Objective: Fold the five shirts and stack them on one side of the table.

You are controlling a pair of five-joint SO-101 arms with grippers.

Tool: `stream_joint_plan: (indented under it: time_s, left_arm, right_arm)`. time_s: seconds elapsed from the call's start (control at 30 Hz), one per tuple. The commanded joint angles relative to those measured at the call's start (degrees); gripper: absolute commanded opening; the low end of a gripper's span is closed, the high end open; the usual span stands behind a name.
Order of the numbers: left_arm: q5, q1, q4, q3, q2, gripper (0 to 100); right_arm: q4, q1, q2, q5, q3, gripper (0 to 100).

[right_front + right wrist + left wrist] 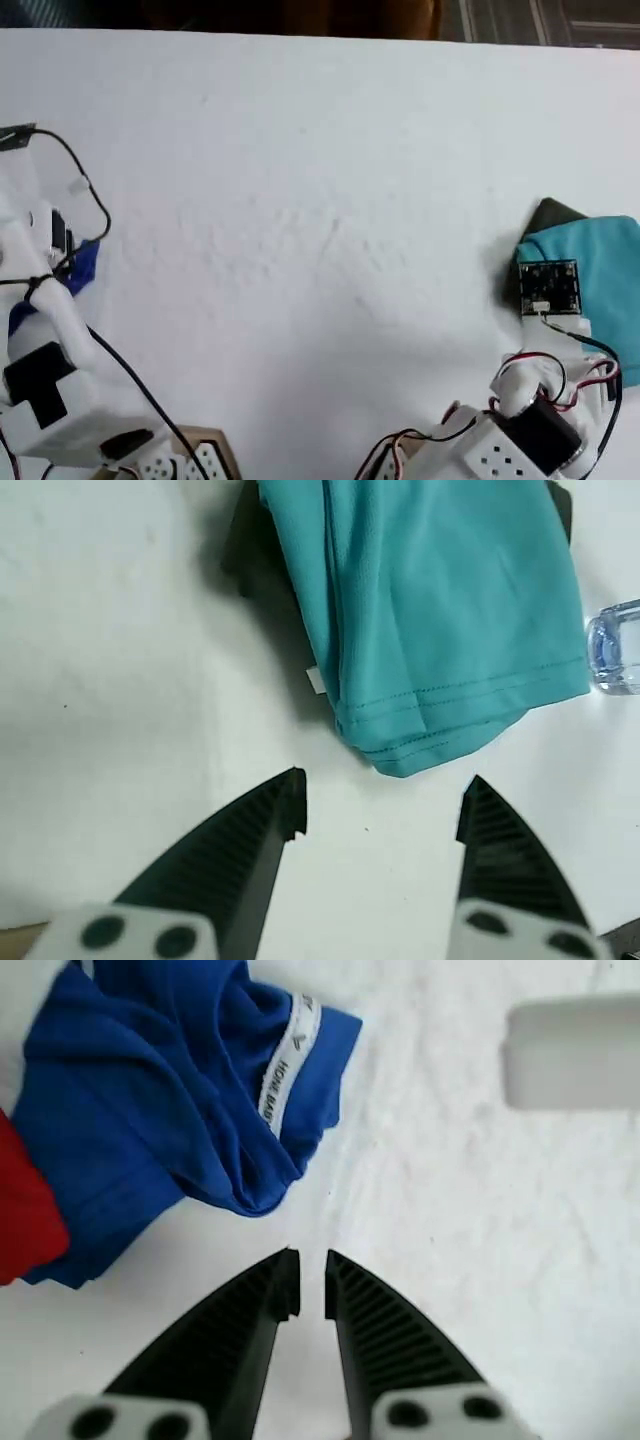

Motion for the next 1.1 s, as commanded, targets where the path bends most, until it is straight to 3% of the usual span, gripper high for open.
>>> stream_joint_plan:
  time_s: [0.0,0.23,0.5,0.73,1.07]
  left_arm:
    - [-1.8,-2.5,-4.6,0.1,-2.5,7]
    - [-2.0,-6.2,-11.0,0.1,0.4,7]
    - [-2.0,-12.8,-11.8,-0.5,17.4,7]
    - [-2.0,-18.8,-11.3,-4.3,25.2,7]
    - [-2.1,-19.3,-7.3,-14.8,25.2,7]
  right_arm:
    - [0.8,0.0,0.4,-4.8,-6.5,25.1]
    - [2.3,-5.6,0.5,-7.6,-12.9,25.1]
    - [-0.7,-18.5,4.7,-14.3,-16.4,25.1]
    - [-3.2,-30.6,26.9,-23.5,-28.8,25.1]
    - [1.5,-59.5,58.2,-25.7,-46.8,25.1]
